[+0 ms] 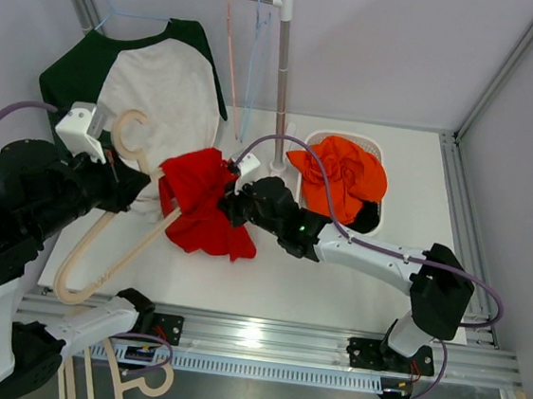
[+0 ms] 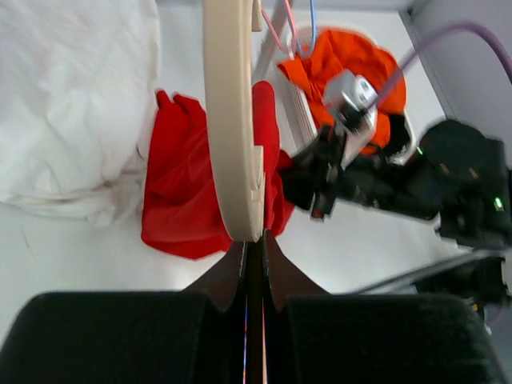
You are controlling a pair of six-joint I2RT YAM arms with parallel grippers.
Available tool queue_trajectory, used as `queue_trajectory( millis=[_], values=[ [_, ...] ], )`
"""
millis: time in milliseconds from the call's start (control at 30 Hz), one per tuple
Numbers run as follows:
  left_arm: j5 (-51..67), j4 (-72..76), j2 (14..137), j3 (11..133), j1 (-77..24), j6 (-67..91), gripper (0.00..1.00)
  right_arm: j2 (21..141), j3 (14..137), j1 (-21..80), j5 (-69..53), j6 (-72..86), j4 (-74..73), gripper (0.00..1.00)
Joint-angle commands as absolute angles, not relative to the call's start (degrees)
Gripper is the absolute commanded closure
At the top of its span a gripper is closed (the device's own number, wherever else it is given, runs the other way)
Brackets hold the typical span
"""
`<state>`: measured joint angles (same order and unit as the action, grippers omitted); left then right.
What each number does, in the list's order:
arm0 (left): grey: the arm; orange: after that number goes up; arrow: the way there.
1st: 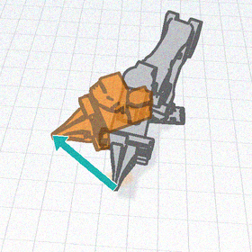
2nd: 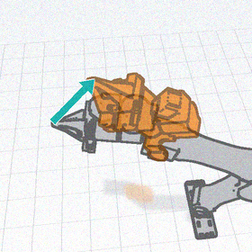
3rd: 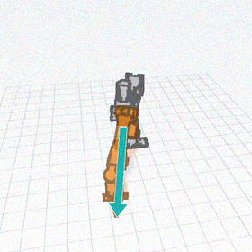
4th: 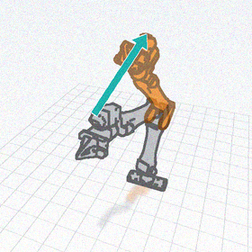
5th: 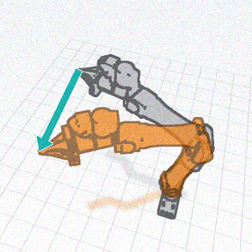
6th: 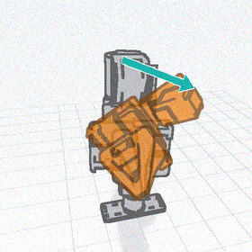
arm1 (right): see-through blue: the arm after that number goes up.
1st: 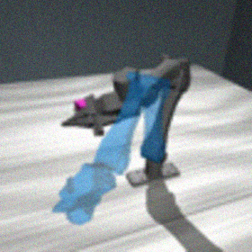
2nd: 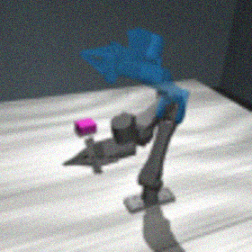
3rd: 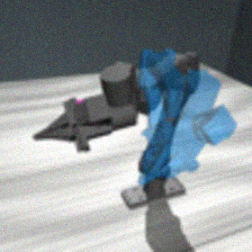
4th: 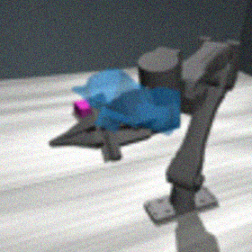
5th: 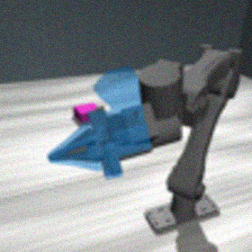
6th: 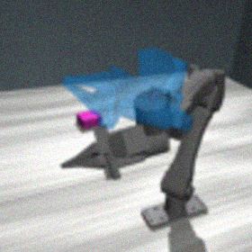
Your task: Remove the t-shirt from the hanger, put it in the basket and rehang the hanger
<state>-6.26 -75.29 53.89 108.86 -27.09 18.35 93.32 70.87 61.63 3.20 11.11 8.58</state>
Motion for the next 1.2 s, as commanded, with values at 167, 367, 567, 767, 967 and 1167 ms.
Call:
queue_trajectory(
  millis=[167, 367, 567, 767, 967, 1167],
  values=[
    [4.30, -76.03, 48.25, 106.08, -27.25, 16.88, 0.99, 90.97, 61.62, 54.33, 10.89, 16.43, 2.46, 1.00],
    [3.61, -71.11, 46.06, 103.45, -27.25, 16.61, 0.99, 83.25, 54.85, 51.42, 11.34, 16.97, 2.37, 1.00],
    [-8.05, -66.10, 44.82, 102.74, -27.25, 14.86, 0.99, 68.66, 61.15, 51.42, 10.28, 14.24, -4.10, 1.00],
    [-18.01, -66.00, 49.38, 105.28, -27.16, 15.64, 0.99, 65.38, 81.62, 51.33, 13.97, 7.23, -12.83, 1.00],
    [-19.34, -65.66, 55.54, 108.37, -24.44, 16.26, 0.99, 70.48, 96.49, 50.98, 17.75, 0.27, -11.43, 1.00],
    [-16.70, -65.21, 57.66, 107.76, -20.22, 15.82, 0.99, 79.00, 110.19, 48.61, 21.09, -5.62, -7.56, 1.00]
  ],
)
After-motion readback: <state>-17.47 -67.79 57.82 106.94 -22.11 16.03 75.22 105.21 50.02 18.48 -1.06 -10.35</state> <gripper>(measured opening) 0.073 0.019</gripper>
